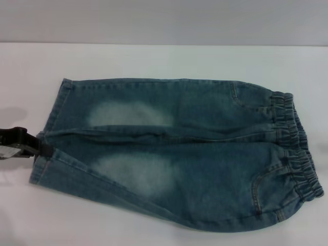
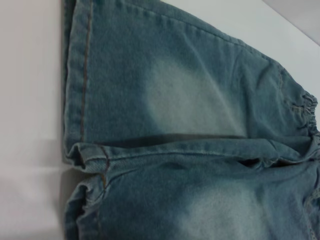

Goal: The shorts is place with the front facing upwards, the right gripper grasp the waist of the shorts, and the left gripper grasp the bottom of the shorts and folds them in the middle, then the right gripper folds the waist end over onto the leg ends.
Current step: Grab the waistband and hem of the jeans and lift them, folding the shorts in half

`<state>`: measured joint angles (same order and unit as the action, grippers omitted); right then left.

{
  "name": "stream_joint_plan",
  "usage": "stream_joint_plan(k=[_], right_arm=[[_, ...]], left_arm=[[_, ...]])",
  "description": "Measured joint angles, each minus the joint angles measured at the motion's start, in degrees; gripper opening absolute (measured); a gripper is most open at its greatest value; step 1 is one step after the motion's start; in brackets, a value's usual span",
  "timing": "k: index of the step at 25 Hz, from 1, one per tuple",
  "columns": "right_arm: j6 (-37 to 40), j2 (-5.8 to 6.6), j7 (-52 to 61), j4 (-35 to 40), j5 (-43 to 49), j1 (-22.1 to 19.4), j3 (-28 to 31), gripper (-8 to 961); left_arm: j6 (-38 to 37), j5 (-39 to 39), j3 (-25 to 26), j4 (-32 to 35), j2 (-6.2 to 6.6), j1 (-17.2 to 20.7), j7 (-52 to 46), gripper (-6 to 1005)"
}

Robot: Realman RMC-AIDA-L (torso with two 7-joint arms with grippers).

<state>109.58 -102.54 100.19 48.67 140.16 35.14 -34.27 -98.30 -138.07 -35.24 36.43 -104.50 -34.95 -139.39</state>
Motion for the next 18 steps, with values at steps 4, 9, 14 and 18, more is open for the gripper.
stream_joint_plan(k=[4,9,14,18], right_arm=[[-0.31,-1.40,0.25,-0.24,5.49,2.13,-3.52,692],[-1.85,-3.99,0.47,-0.07,13.60,4.45,-3.84,681],[-4.62,-6.18,0.78,-0.91,18.84,5.57,-5.07,670],[-5.44,-7.34,1.33,-1.06,19.44,5.62,-7.73,661]], left_arm=[[0.10,0.00,0.00,0.00,-0.01,-0.04,0.07,45],[0.13,-0.01,-0.01,-0.02,-0.17,0.25,0.15,45],[0.22,0.00,0.03,-0.05,-0.51,0.65,0.17,46],[0.10,0.06,0.08,-0.05,-0.74,0.68,0.18,46]])
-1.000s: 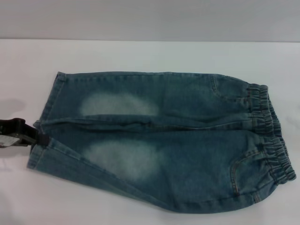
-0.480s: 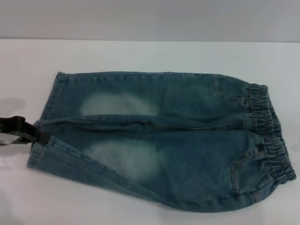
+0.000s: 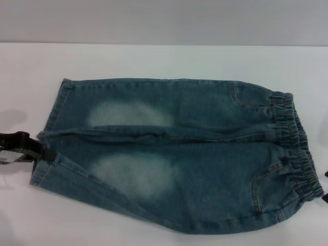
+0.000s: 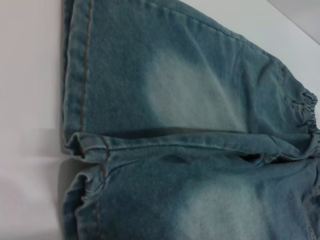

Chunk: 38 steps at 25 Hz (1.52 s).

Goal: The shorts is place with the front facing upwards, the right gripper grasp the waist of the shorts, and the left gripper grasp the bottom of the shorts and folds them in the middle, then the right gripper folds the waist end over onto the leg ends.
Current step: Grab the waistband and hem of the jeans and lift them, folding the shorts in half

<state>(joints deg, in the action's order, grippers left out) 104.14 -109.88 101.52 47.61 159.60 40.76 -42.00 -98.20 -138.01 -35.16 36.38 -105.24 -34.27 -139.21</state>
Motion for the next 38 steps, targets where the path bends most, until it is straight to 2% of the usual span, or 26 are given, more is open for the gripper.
stream_joint_plan(k=[23,38], right_arm=[[-2.17,-2.14,0.51,-3.04,3.08,1.91,-2.05,611],[-3.36,-2.46,0.13,-2.93,-0.24,1.87,-1.57,578]], left_arm=[[-0.10,0.02,0.00,0.00,-0.50,-0.01,0.00,48],[-0.08,0.03,0.28,0.00,-0.34,0.17,0.25,50]])
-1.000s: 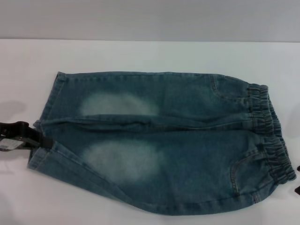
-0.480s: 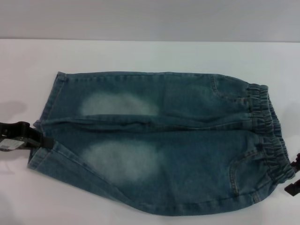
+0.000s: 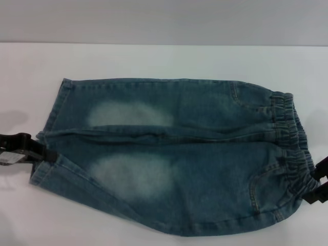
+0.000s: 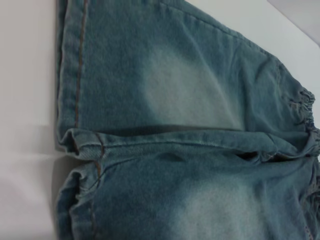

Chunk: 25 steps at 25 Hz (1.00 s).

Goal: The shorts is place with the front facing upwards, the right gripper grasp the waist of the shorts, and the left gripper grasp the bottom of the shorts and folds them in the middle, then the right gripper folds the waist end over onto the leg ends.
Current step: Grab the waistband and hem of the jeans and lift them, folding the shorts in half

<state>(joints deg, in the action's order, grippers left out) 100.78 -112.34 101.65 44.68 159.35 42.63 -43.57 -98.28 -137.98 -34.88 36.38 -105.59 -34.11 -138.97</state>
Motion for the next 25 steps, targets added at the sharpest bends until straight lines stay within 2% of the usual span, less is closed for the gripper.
stream_joint_plan(k=[2,10,17,21,25], right_arm=[[-0.36,-0.14,-0.06,-0.03,-0.01,-0.15,-0.21,574],[-1.98,-0.37,-0.06,-0.12,-0.07,-0.66,0.21,355],[-2.60,-0.30,-0.19,-0.12,-1.27,-1.43,0.66,96],[-2.80,0.53,-0.54,0.32,-7.47,-3.44,1.78,2],[-3.65,2.29,-0.68,-2.39,-17.68,-6.01,6.65,2]], left_arm=[[-0.03,0.02,0.19,0.00,0.04,0.01,0.00,50],[-0.20,0.09,2.00,0.00,0.26,-0.24,0.02,51],[0.15,0.09,3.43,0.00,0.49,-0.32,0.02,52],[0.33,0.09,5.03,0.00,0.78,-0.25,0.02,52],[0.28,0.09,6.97,0.14,1.03,-0.05,0.01,53]])
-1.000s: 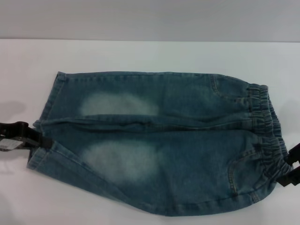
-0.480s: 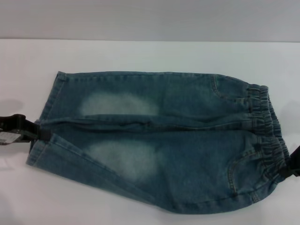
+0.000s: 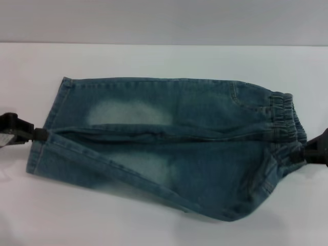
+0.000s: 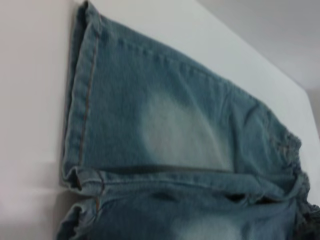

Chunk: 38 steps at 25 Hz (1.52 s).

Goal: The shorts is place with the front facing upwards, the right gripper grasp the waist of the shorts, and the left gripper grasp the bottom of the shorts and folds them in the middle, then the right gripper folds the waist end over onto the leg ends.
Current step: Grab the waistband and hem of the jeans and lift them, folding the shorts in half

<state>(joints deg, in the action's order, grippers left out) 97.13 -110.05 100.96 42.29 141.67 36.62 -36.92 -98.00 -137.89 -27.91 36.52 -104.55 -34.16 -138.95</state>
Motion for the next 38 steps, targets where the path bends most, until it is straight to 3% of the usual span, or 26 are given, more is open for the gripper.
stream_joint_plan(k=[3,6,15,32,38], right_arm=[[-0.63,0.31,-0.32,-1.36,-6.07,-2.40,1.99,2],[-3.48,-0.33,-0.26,-2.24,-11.84,-4.67,3.60,2],[-13.97,-4.90,-1.44,-3.82,-25.38,-8.80,7.00,2],[-30.89,-8.17,-7.36,-11.18,-32.26,-7.50,7.11,3],[-34.78,-8.25,-9.86,-13.21,-34.31,-7.06,6.92,3]], left_arm=[[0.52,0.03,2.85,0.11,0.04,-0.11,-0.27,53],[1.79,0.12,6.10,0.61,-0.42,-0.67,-0.68,53],[9.73,5.17,8.81,1.21,-2.62,-2.22,-0.35,54],[22.23,8.71,8.36,0.70,-6.05,-1.26,5.32,56],[27.41,8.85,8.30,0.77,-9.03,-1.53,10.49,57]])
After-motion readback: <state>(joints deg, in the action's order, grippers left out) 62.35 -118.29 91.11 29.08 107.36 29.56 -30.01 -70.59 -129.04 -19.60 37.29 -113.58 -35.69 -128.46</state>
